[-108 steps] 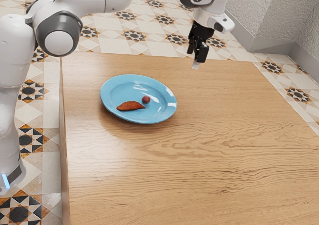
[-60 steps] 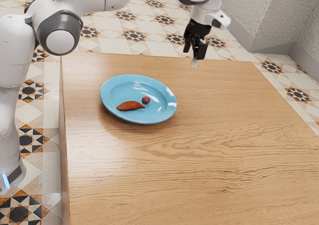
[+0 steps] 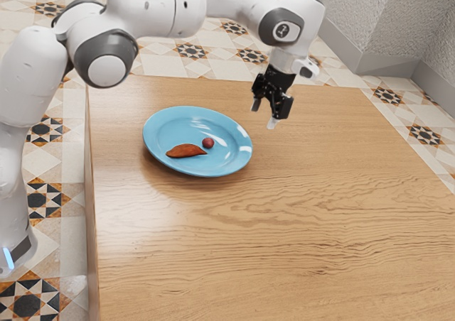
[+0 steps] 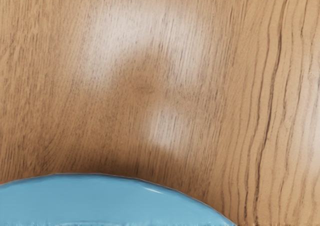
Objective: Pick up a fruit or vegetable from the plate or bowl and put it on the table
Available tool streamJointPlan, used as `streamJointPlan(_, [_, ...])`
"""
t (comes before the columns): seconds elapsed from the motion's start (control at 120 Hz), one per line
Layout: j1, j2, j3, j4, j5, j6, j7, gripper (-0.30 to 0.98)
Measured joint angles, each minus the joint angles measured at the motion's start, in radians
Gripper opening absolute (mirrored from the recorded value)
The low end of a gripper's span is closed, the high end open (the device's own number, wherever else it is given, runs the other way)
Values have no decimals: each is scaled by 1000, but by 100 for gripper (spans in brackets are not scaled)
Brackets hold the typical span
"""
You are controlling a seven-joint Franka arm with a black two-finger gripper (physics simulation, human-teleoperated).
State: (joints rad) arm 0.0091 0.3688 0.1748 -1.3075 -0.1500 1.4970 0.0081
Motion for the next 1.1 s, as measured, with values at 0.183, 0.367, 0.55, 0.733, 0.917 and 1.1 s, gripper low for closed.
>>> streamJointPlan(0.183, [3, -208, 92, -288, 12, 36, -11, 69])
streamJointPlan(0.367, [5, -255, 136, -418, 37, 71, -14, 69])
streamJointPlan(0.55, [-16, -268, 98, -437, 64, 107, -16, 69])
streamJointPlan(0.733, [-6, -294, 87, -456, 74, 123, -20, 69])
streamJointPlan(0.917, [-11, -560, 70, -763, 122, 149, -36, 69])
streamJointPlan(1.1, [0, -594, 77, -818, 163, 169, -51, 69])
